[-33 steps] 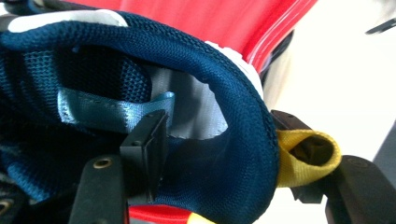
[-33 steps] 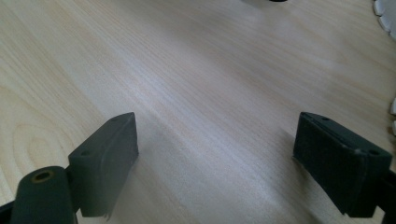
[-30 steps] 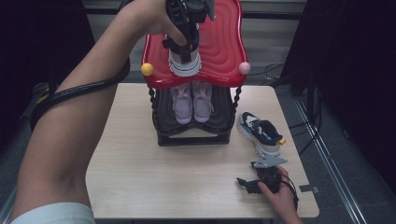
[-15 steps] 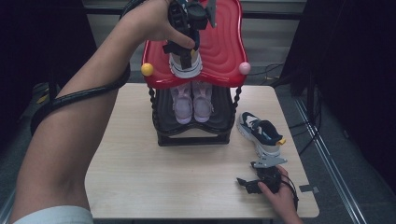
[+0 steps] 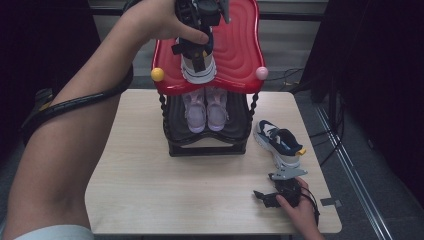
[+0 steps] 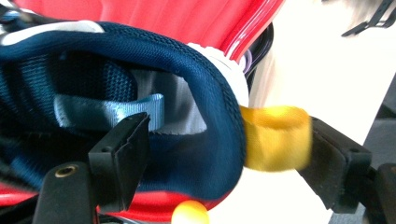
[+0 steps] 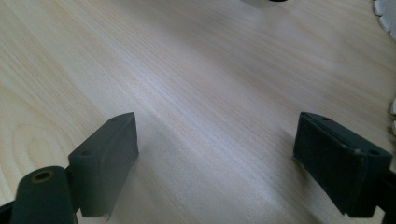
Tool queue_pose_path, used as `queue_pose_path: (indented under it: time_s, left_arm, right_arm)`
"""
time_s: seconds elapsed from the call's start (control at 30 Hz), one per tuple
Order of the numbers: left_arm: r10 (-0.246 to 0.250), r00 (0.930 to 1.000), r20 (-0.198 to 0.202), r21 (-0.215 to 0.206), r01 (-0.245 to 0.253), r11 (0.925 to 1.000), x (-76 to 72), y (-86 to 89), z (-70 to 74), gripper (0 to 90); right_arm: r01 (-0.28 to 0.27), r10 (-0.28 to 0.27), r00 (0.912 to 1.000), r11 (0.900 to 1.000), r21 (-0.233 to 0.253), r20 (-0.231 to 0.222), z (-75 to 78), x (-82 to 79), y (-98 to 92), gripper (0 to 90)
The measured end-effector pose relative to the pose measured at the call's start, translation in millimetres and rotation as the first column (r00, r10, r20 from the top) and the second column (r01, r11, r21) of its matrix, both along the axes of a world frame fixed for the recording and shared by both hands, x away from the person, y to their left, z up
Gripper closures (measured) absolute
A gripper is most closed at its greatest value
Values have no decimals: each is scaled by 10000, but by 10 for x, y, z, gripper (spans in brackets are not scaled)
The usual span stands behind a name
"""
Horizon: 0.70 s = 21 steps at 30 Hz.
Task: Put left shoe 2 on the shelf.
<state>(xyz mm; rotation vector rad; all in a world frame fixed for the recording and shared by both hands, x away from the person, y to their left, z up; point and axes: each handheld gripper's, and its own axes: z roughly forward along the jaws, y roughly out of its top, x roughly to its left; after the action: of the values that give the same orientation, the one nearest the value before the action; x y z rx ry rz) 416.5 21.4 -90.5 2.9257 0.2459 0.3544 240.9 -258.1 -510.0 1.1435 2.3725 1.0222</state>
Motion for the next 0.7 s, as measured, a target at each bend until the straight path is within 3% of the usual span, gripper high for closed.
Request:
queue_pose_path:
  time_s: [0.2,0.37,0.7]
  left_arm:
    - [170,9995,-272,-136,-174,9998,-55,76,86,217]
    - [523,9975,-465,131,-518,9986,-64,183,123,210]
    - [1047,9922,-674,-108,-1057,9943,-87,479,150,205]
  right_arm:
    - [0,0,10000,10000,1,3,0,0,0,134]
    - [-1,1,10000,10000,4,1,0,0,0,135]
    - [2,-2,10000,10000,2,0,0,0,-1,134]
